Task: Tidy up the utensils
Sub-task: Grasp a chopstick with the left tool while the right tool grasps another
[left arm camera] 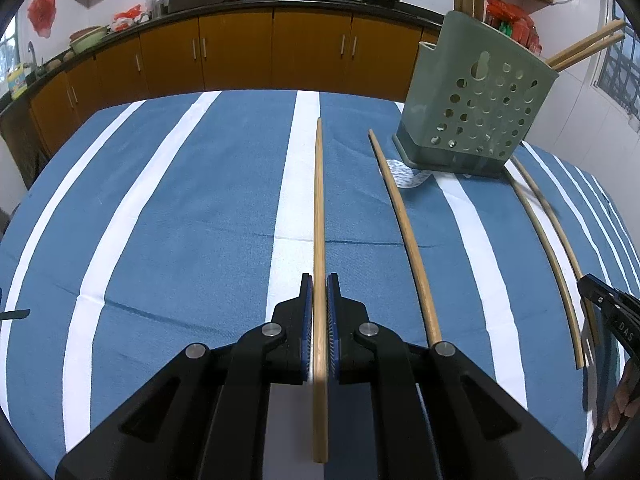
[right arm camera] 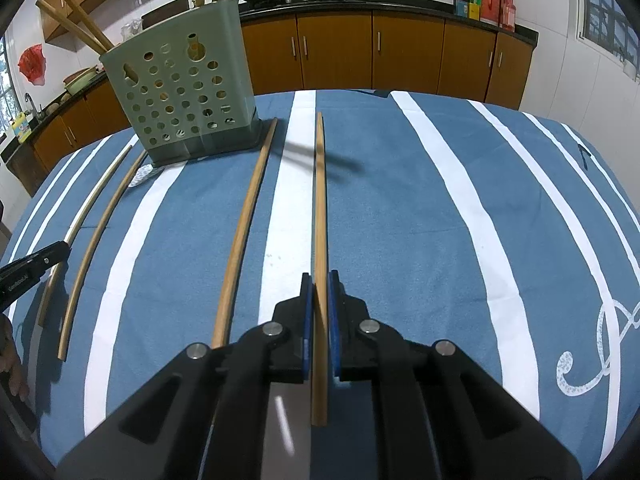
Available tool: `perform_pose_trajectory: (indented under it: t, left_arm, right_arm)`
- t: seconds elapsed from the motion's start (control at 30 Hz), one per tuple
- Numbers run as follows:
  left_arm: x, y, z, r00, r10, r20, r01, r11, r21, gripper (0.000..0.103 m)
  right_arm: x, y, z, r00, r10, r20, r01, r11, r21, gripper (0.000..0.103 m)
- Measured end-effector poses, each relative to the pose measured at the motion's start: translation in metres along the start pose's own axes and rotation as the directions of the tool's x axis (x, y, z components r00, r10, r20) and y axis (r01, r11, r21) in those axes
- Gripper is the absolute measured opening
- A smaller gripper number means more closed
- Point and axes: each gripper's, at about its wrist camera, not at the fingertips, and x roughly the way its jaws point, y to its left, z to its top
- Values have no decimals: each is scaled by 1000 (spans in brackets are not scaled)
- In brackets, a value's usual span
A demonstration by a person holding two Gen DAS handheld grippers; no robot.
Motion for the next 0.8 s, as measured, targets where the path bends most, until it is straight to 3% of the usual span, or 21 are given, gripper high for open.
perform_pose_trajectory:
  t: [0.8]
  left_arm:
    - [0, 2, 0, 1000, -3, 0, 3, 1000, -3, 9]
  right_arm:
    - [0, 0, 0, 1000, -1, 0, 1, 1000, 0, 10]
